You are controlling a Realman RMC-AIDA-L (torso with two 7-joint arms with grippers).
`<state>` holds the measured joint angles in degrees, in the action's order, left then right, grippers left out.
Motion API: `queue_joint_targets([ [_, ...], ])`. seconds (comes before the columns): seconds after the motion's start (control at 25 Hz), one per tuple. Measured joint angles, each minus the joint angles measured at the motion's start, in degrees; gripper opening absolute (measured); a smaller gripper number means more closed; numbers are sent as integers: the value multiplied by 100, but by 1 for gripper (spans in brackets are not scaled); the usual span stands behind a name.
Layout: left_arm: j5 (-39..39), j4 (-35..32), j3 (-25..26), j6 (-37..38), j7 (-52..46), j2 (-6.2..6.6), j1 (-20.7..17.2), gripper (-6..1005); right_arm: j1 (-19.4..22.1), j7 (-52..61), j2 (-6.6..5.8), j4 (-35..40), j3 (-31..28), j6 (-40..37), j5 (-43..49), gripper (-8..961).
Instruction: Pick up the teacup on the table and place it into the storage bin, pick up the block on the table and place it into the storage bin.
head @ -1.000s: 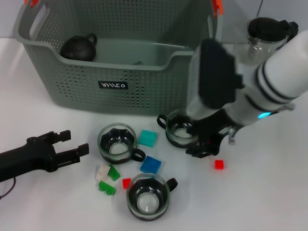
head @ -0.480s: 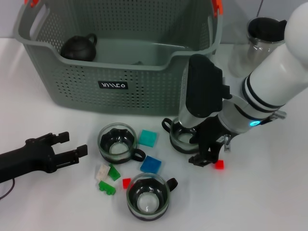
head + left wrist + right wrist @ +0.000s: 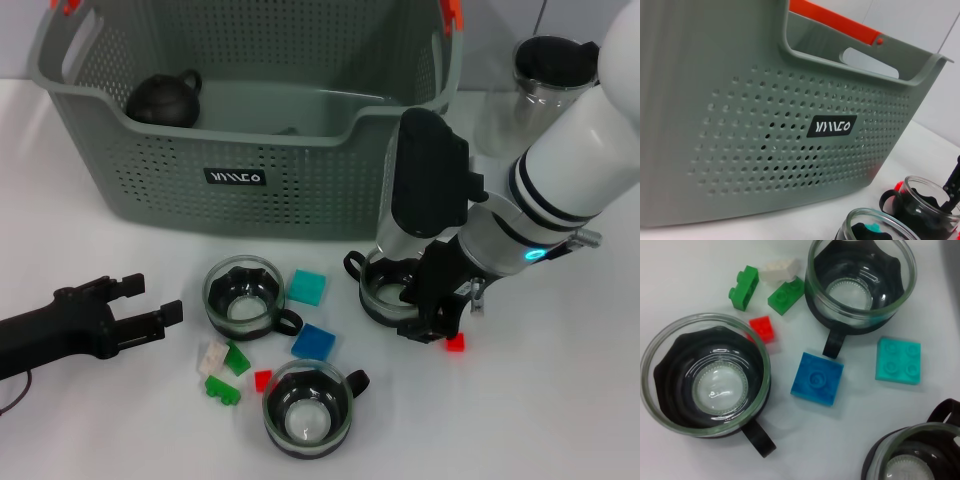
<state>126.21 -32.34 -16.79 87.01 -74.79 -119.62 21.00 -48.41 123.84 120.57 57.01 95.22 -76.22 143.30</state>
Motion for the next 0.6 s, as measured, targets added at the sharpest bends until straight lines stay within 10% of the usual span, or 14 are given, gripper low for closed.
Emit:
queue_joint_targets([
  [0.6,-28,0,0,1,-1,0,-3,843,117,-136,-23,388,-639,-530,-151,128],
])
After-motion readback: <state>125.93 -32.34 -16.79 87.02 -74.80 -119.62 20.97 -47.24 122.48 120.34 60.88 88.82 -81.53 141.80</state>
